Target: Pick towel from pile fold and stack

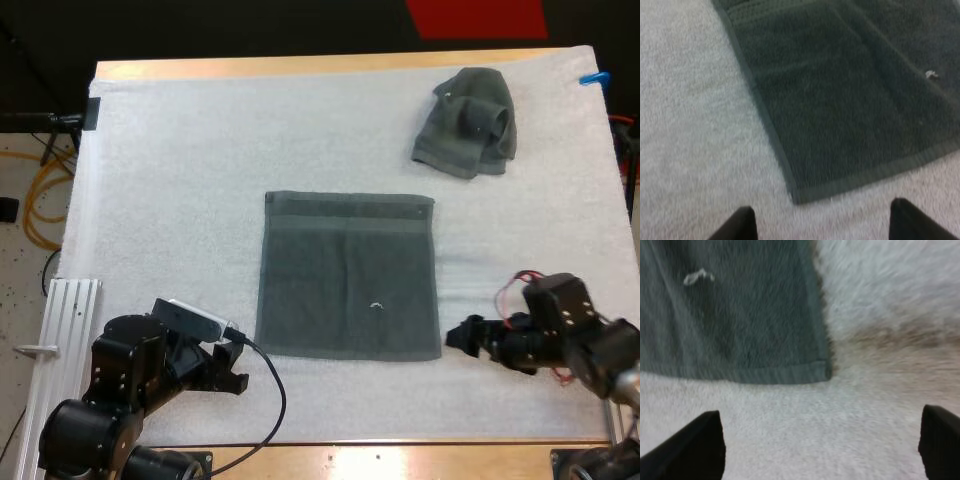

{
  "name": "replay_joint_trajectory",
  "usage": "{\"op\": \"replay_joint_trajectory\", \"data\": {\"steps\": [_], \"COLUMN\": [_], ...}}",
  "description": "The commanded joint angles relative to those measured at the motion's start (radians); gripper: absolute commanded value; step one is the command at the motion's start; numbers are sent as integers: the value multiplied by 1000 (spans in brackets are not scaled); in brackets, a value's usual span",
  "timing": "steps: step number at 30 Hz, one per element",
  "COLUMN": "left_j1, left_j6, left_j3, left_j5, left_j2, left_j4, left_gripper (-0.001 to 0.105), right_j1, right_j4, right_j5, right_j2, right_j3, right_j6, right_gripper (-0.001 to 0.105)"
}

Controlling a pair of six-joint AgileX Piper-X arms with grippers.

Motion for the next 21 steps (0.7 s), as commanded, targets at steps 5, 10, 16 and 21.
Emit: {"op": "replay_joint_trajectory", "data": {"steps": [5,10,16,21], "left_j1": [-4,-4,-4,-4], "left_j6": [-12,-15,-15,-15], "left_j3": [-1,-1,-1,-1], "left_j5": [6,6,6,6], "left_j2": [-4,-4,-4,-4], "left_j4": [-53,-57,-57,-57], "left_gripper": [54,54,54,54], "right_j1": [-1,-1,-1,-1], "right_j4": [-172,-269,-354,-372], "right_j5": [-142,-251,-366,-357], "right_j2": [202,363,460,473], "right_j3": [1,1,1,1], "right_j6": [18,35,38,41], "right_gripper": [77,77,77,73]}}
